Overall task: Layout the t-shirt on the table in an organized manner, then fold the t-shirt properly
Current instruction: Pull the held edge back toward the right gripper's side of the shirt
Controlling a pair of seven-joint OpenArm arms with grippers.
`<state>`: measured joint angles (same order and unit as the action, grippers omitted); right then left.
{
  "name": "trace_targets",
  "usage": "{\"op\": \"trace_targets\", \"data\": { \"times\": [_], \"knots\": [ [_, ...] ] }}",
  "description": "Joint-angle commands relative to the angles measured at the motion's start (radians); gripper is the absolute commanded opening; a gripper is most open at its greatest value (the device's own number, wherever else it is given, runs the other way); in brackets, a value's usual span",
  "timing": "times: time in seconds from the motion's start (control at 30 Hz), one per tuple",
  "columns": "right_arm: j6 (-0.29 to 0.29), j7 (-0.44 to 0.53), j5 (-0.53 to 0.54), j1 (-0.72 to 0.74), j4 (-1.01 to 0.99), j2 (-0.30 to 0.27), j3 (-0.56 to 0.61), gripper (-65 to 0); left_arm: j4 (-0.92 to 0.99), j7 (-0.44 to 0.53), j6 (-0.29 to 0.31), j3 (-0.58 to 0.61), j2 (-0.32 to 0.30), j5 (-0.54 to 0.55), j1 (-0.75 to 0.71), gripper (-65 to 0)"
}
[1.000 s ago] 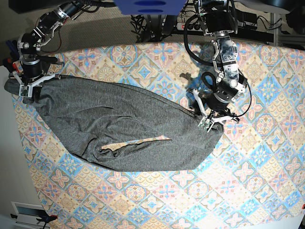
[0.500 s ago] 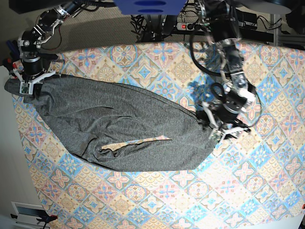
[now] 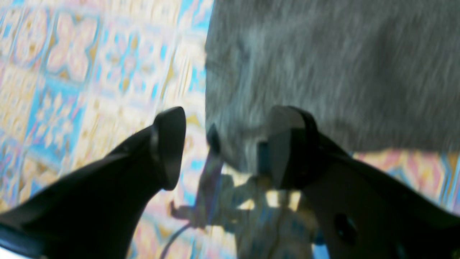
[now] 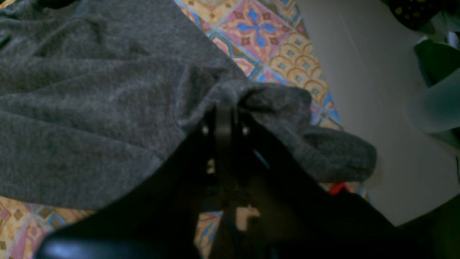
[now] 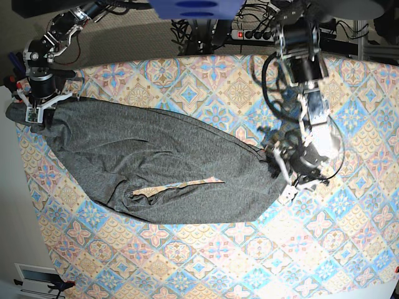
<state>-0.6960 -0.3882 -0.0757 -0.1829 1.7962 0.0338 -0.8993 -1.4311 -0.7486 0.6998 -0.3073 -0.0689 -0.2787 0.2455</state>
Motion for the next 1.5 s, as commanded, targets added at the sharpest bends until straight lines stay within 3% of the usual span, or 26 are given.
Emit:
{"op": "trace_targets", "data": {
  "times": [0.0,0.17,0.43,0.53,0.67,0.73,1.03,1.27,1.47],
  "knots": [
    [0.005,0.028,0.018,0.006,0.041,-0.012,-0.004,-65.0,0.02,0.03,-0.002,0.001,-0.001,0.008,0.024,-28.8],
    [0.005,0.027,0.018,0.004,0.084,-0.012,-0.004,-65.0,0.114,0.094,-0.002,0.004,-0.001,0.008,0.033,-28.8],
    [0.005,0.027,0.018,0.004,0.084,-0.012,-0.004,-65.0,0.195,0.111,-0.002,0.003,0.001,0.009,0.07,-30.4],
    [0.005,0.027,0.018,0.004,0.084,-0.012,-0.004,-65.0,0.255,0.137,-0.002,0.006,-0.001,0.009,0.074,-39.7],
    [0.005,0.027,0.018,0.004,0.084,-0.012,-0.004,-65.0,0.269,0.137,-0.002,0.006,0.019,0.016,0.074,-58.2],
    [0.005,0.027,0.018,0.004,0.084,-0.012,-0.004,-65.0,0.252,0.136,-0.002,0.003,0.037,0.009,0.07,-60.0],
    [0.005,0.027,0.018,-0.01,0.084,-0.012,-0.004,-65.0,-0.158,0.033,-0.002,0.009,0.042,0.016,-0.09,-58.7],
    [0.005,0.027,0.018,-0.023,0.084,-0.012,-0.004,-65.0,-0.524,-0.053,-0.002,0.009,0.037,0.017,-0.326,-58.8],
    [0.005,0.027,0.018,-0.028,0.084,-0.012,-0.007,-65.0,-0.6,-0.045,-0.002,0.0,0.017,0.008,-0.55,-58.3]
  ]
}}
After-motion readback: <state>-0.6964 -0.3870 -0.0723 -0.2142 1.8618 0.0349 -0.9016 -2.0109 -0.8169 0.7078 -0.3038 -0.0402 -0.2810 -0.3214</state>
